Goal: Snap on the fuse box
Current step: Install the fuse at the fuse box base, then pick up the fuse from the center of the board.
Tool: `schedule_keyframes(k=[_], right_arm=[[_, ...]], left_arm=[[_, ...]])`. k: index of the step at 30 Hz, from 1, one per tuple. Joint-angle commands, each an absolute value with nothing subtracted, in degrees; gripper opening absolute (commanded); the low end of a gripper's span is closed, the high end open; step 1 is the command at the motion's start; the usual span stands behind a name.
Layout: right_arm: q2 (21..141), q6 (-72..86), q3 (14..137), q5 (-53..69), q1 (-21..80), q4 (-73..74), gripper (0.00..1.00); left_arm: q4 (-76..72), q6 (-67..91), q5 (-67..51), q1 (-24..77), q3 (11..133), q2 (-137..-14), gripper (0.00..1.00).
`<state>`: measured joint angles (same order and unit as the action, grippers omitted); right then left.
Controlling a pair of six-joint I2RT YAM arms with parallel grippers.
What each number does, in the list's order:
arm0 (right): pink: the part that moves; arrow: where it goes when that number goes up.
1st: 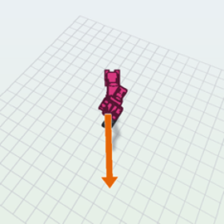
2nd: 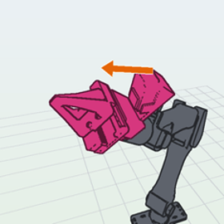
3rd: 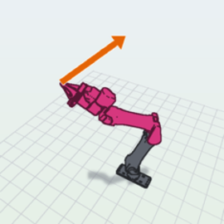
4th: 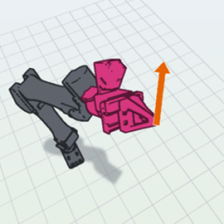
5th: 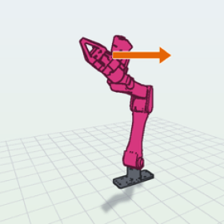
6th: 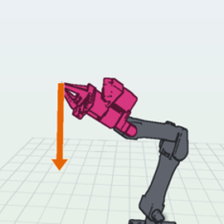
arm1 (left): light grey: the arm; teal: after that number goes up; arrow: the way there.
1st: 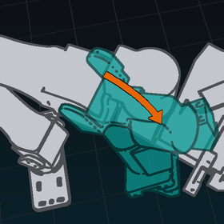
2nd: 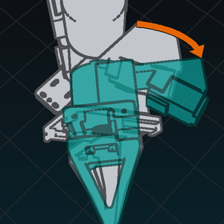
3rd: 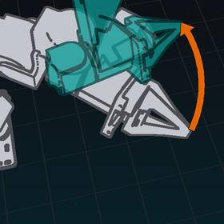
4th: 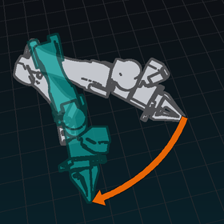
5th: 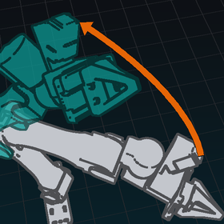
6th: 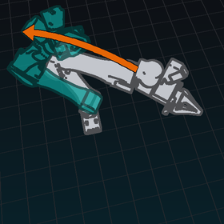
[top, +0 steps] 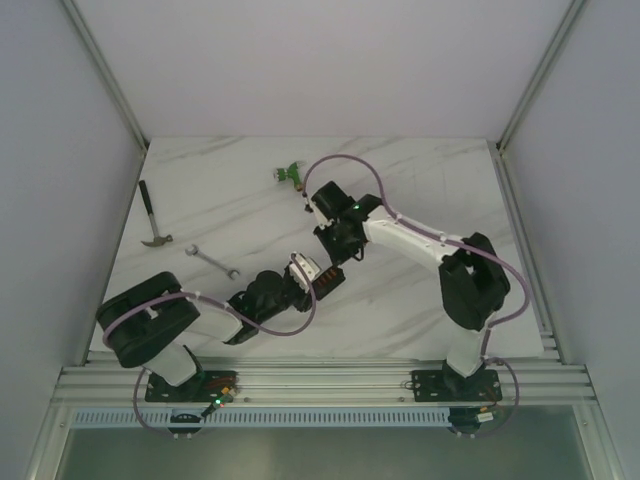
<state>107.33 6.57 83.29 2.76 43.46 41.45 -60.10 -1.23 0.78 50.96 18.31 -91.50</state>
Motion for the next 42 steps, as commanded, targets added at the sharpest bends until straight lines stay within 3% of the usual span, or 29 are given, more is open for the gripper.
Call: schedule_keyframes(k=[1, 5, 8, 12, 14, 21, 42], right_arm=[[100.9, 8.9, 81.8, -3.9, 40.4, 38.2, 0.29], [101.0, 10.3, 80.5, -6.8, 36.0, 36.0, 0.39], [103.6, 11.9, 81.1, -8.4, 32.9, 34.8, 0.48], [108.4, 14.4, 82.8, -10.5, 30.4, 34.0, 0.54], [110.6, 15.6, 84.3, -11.6, 30.1, 34.2, 0.56], [116.9, 18.9, 88.6, -11.9, 30.1, 36.5, 0.6], [121.0, 24.2, 89.2, -9.7, 30.1, 39.2, 0.43]], left_arm=[[-56.2, -3.8, 5.4, 50.6, 18.7, -85.4, 0.59], [-53.4, -3.5, 7.5, 50.6, 18.6, -81.5, 0.67], [-51.6, -1.7, 10.4, 50.6, 18.1, -77.7, 0.78], [-48.4, 3.2, 16.0, 50.3, 17.3, -73.5, 0.95], [-46.1, 7.5, 18.3, 49.8, 17.1, -71.1, 1.0], [-34.3, 19.4, 20.8, 45.3, 19.5, -66.4, 1.0], [-29.1, 20.3, 18.3, 41.3, 21.2, -65.7, 1.0]])
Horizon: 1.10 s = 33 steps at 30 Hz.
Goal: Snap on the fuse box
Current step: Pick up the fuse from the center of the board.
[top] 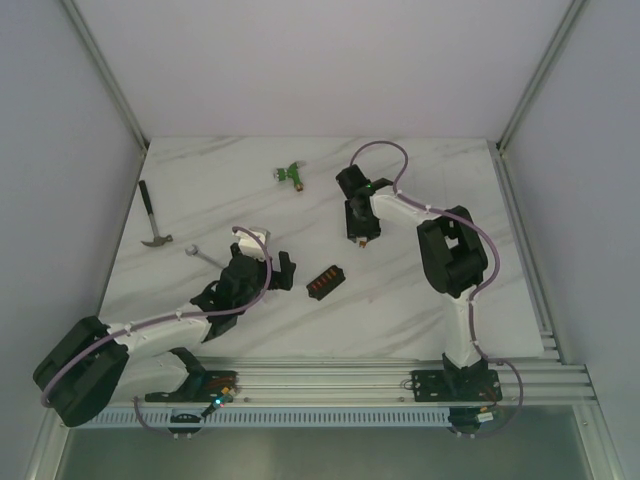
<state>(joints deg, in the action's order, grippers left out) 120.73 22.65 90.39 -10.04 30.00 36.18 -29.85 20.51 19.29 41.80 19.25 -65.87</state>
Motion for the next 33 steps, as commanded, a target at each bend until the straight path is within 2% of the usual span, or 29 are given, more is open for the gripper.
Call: schedule_keyframes(k=[1, 13, 26, 33], right_arm=[[120.7, 24.4, 88.7, -10.0, 30.1, 39.2, 0.43], [118.8, 24.3, 85.7, -11.5, 28.3, 39.5, 0.41], [120.9, 23.0, 86.9, -7.8, 27.9, 38.4, 0.38], [122.1, 23.4, 87.2, -6.7, 27.9, 37.3, 0.33]], left_arm=[[-29.1, 20.1, 18.0, 41.2, 21.4, -66.0, 1.0], [-29.4, 19.7, 15.3, 40.3, 22.8, -67.9, 1.0], [-29.6, 20.1, 13.6, 40.0, 23.7, -69.3, 1.0], [-30.9, 21.1, 11.6, 40.0, 24.1, -70.2, 0.99]])
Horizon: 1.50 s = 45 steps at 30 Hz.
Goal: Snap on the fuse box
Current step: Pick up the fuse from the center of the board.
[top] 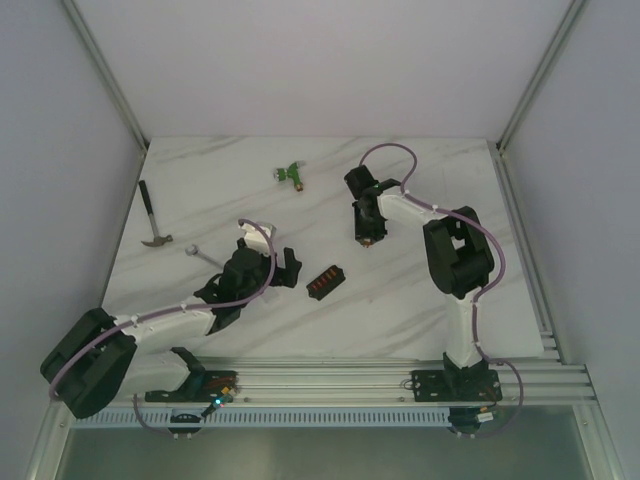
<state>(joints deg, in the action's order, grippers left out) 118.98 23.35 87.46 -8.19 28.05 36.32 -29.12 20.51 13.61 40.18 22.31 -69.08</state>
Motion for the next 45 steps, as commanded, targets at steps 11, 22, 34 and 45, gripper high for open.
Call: schedule_keyframes(k=[11, 22, 34, 45], right_arm=[[124.8, 21.9, 89.3, -5.5, 28.4, 36.7, 0.26], [111.0, 22.0, 82.9, -0.5, 29.6, 29.0, 0.2], [110.6, 24.6, 82.3, -6.8, 30.1, 30.0, 0.43], [119.4, 22.5, 88.3, -12.6, 31.9, 30.1, 0.5]], left_arm=[[-33.6, 23.1, 7.6, 40.0, 25.5, -73.1, 0.97], [-42.1, 24.9, 4.3, 40.2, 27.3, -77.9, 0.85], [-37.7, 25.7, 8.7, 40.9, 29.7, -79.2, 0.9], [-34.0, 25.4, 12.4, 40.8, 28.4, -76.9, 0.94]])
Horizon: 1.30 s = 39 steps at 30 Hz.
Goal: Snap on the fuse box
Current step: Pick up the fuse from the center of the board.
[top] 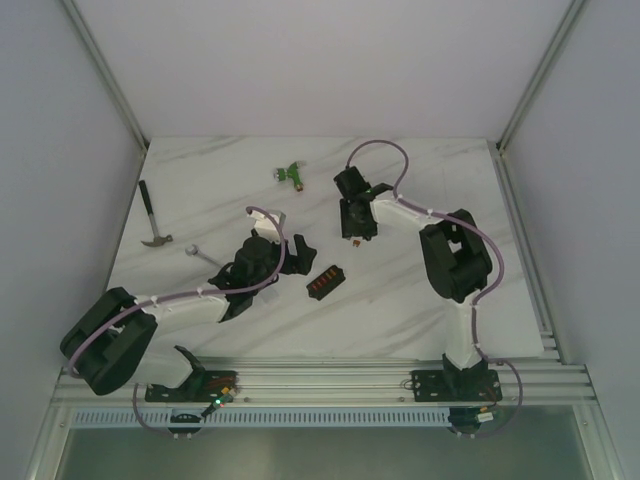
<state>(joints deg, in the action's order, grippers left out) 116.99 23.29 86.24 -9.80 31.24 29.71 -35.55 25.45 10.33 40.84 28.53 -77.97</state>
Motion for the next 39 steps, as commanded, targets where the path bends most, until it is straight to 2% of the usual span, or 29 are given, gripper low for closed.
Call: schedule_keyframes(k=[1, 17, 29, 39], right_arm=[[119.8, 22.3, 88.4, -12.7, 32.1, 30.6, 0.5], [116.1, 18.7, 84.5, -13.5, 31.7, 36.1, 0.52], [116.5, 9.9, 88.7, -4.8, 30.8, 35.2, 0.5], [120.8, 7.2, 93.5, -3.7, 30.0, 36.8, 0.46]], left_arm=[[-34.0, 25.3, 12.5, 40.7, 28.3, -77.1, 0.94], [-34.2, 25.0, 12.0, 40.5, 28.2, -77.8, 0.95], [-34.2, 25.0, 11.8, 40.5, 27.8, -77.7, 0.95], [-33.9, 25.1, 12.1, 40.5, 27.1, -76.6, 0.95]])
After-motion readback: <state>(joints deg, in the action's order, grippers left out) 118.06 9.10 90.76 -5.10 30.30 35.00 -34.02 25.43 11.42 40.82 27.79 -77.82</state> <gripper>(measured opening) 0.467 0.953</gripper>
